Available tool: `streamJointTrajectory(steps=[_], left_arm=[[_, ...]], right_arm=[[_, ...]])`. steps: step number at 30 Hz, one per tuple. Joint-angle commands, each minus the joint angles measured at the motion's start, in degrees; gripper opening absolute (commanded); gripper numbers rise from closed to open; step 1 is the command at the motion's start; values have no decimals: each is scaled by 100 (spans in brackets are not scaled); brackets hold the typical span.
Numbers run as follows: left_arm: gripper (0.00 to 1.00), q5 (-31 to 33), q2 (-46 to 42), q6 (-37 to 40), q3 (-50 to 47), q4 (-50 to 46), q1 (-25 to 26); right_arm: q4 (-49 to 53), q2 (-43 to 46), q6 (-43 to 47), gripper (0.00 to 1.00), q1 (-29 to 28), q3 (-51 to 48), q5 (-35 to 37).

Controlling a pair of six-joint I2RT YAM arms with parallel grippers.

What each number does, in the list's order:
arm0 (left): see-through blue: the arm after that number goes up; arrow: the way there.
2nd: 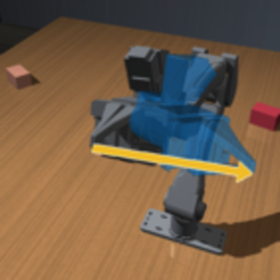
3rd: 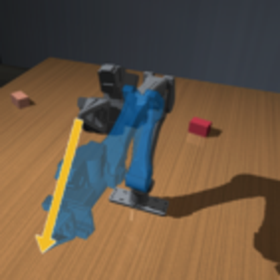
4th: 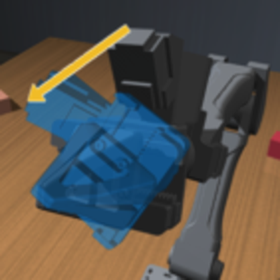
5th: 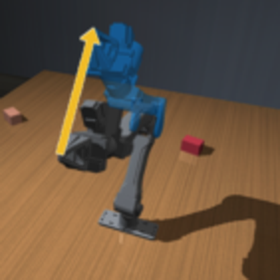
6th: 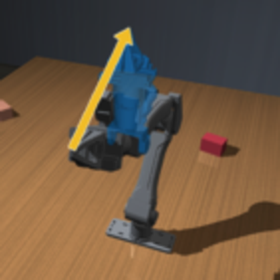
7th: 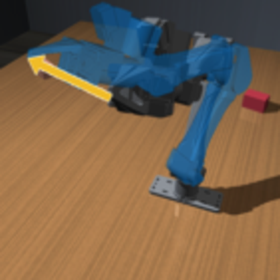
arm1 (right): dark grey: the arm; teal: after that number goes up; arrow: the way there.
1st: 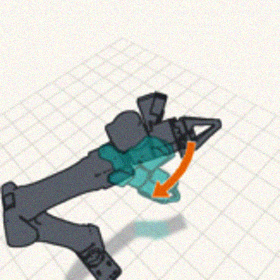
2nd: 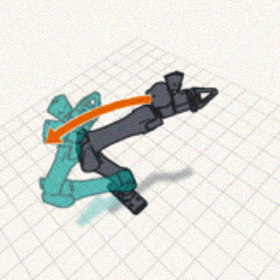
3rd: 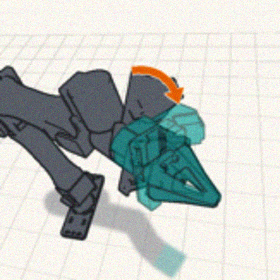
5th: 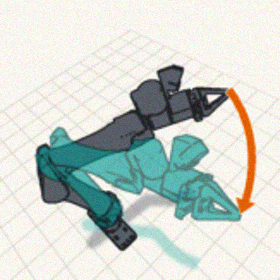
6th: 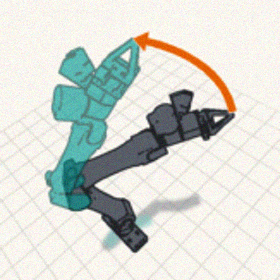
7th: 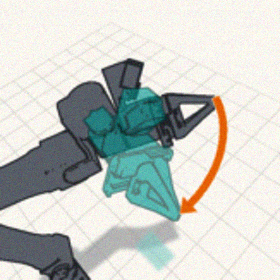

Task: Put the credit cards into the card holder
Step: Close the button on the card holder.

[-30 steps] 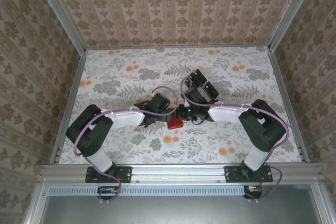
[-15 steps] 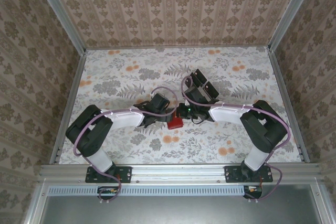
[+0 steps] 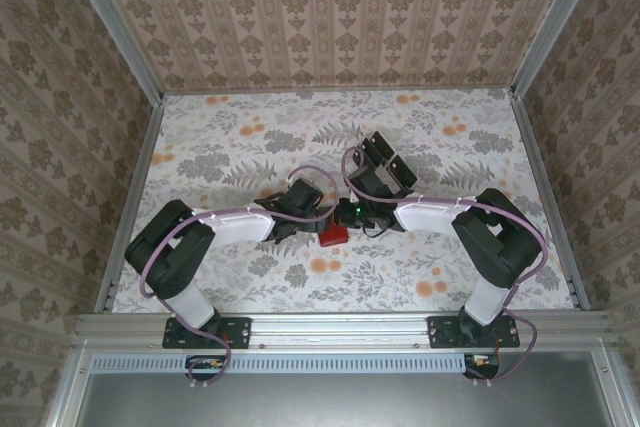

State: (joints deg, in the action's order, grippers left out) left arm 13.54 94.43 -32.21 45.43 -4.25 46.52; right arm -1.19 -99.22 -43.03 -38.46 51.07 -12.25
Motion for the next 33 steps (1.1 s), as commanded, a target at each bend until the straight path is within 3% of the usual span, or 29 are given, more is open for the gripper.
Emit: streamJointTrajectory(steps=[1, 33], left_arm=[[100, 137, 81, -53, -182, -384, -34], [100, 127, 110, -58, -205, -351, -47]], right_arm=[[-48, -150, 49, 0, -60, 160, -17], [216, 164, 260, 0, -127, 34, 299]])
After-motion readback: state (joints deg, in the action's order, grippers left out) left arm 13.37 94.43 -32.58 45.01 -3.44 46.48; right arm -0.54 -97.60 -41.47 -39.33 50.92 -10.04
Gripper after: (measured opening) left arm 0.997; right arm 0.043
